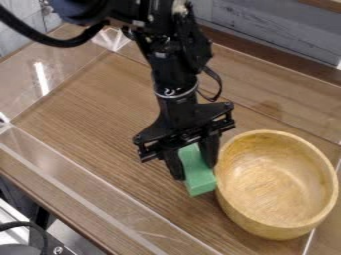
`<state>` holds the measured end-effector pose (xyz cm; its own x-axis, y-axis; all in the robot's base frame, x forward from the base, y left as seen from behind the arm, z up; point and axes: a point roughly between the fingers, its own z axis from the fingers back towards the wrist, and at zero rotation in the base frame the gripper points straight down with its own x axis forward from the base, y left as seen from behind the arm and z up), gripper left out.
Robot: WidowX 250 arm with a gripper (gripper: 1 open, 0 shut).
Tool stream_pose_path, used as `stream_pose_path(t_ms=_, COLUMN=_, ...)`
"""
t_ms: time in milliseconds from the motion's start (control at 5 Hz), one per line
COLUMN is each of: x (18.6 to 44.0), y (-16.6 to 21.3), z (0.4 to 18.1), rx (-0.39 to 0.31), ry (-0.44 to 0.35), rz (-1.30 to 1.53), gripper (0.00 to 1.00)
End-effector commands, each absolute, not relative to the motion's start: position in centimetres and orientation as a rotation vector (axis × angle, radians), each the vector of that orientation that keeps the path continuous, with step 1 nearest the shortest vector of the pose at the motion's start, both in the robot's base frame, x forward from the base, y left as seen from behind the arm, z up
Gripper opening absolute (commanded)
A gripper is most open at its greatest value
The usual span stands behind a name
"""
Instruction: Put the green block in the brown bowl
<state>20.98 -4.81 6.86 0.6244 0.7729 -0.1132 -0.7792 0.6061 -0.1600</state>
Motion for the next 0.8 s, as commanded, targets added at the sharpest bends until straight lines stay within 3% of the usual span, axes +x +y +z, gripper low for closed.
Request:
stream_pose_path(t_ms=0, x=21.3, y=-5.4, z=8.0, rx=-0.235, ry=-0.008, rz=0.878, gripper=0.00)
stream_pose_path(t_ms=400, x=20.9, y=-6.6, z=8.3, rx=-0.250, ry=-0.010, rz=0.861, gripper=0.00)
stream_pose_path(t_ms=600, x=21.2, y=-7.2, z=9.2, rx=-0.253, ry=-0.013, rz=0.834, gripper=0.00)
